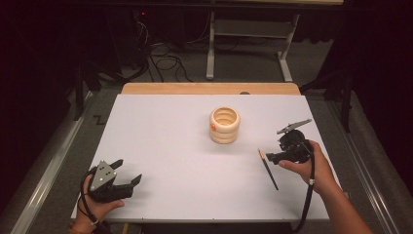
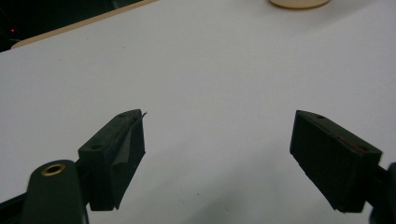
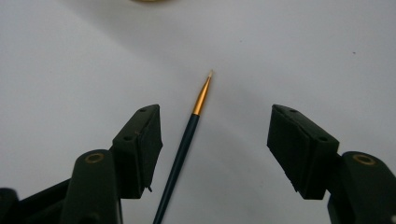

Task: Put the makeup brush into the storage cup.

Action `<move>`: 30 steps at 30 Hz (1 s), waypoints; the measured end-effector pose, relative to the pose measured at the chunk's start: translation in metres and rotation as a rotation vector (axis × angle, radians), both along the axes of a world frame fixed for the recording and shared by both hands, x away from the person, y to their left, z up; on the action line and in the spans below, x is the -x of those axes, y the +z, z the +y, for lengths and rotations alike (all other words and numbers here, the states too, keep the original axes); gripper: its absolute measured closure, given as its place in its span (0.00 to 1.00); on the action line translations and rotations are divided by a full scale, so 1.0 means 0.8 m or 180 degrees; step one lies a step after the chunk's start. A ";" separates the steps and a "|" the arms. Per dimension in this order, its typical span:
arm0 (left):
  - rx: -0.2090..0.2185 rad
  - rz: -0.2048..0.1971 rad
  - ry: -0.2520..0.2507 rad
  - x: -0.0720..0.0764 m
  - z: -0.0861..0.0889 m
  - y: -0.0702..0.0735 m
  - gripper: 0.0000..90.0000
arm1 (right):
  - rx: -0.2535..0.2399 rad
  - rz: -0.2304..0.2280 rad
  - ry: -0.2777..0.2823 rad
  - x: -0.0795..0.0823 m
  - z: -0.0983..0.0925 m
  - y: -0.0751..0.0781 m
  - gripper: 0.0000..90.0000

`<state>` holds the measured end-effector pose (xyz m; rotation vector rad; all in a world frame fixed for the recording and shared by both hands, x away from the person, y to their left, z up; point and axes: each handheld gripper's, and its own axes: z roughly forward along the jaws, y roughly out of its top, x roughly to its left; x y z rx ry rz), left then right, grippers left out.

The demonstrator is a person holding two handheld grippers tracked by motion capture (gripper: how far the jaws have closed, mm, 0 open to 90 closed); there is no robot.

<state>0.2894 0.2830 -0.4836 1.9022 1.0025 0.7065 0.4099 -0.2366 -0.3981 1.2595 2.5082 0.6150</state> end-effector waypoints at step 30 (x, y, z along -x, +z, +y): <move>0.0009 0.0083 -0.0067 -0.001 0.000 -0.002 0.21 | 0.0378 0.0692 0.0004 -0.050 0.038 -0.046 0.65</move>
